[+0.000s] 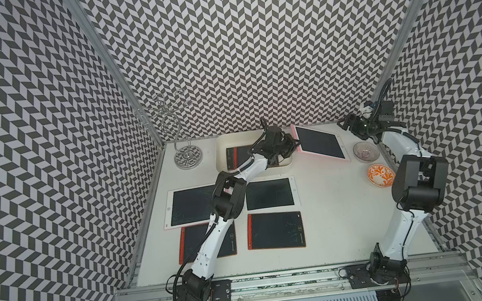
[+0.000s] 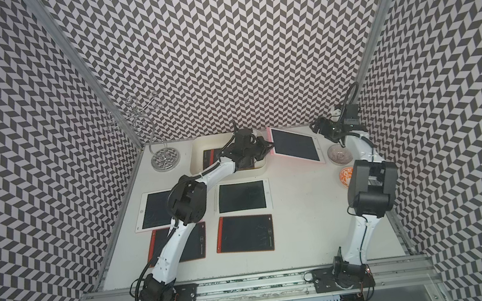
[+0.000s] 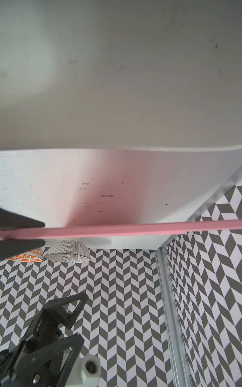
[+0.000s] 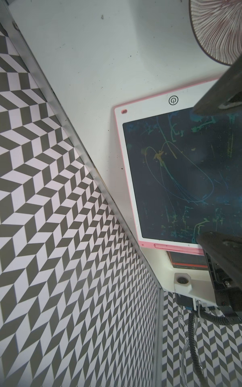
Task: Take out the writing tablet from the storage box
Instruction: Place the writing tablet at the center of the board.
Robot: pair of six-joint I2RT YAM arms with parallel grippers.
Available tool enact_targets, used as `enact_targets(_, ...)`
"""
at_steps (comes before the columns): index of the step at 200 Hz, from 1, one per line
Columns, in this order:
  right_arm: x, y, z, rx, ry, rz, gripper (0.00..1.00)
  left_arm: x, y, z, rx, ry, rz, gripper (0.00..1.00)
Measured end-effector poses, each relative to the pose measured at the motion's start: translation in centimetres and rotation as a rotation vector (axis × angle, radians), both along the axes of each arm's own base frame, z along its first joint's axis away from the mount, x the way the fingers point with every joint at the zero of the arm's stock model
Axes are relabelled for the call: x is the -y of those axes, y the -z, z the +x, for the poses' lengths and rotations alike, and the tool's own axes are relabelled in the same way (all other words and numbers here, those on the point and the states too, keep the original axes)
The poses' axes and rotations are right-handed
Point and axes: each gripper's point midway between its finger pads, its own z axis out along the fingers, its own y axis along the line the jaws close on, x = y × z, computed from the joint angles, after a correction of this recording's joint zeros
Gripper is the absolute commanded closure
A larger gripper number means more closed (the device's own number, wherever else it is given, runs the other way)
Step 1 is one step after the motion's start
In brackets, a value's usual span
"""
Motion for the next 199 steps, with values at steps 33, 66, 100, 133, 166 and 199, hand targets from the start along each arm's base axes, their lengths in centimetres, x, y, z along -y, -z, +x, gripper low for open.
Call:
enact_targets(33,-0.1,-0.4,0.2,0.017,-0.007,0.02,0.14,0.2,0.1,-0.1,-0.01,-0.012,0.001,0.78)
enact_targets(66,-0.1,-0.3,0.1,0.017,-0.008,0.031,0.14,0.2,0.2,-0.1,-0.015,-0.019,0.005,0.65)
enact_targets(100,-0.2,-0.4,0.1,0.02,-0.015,0.04,0.14,0.1,0.5,-0.1,-0.009,-0.018,0.02,0.58)
enact_targets(133,-0.3,-0.2,0.0,0.017,-0.015,0.047,0.14,0.1,-0.1,0.0,0.007,-0.015,0.037,0.53)
enact_targets(166,-0.4,0.0,0.0,0.015,-0.016,0.052,0.14,0.2,-0.8,0.1,0.032,-0.009,0.04,0.47)
enact_targets(199,-0.4,0.0,0.0,0.013,-0.014,0.056,0.14,0.1,-0.5,0.0,0.035,-0.005,0.061,0.4)
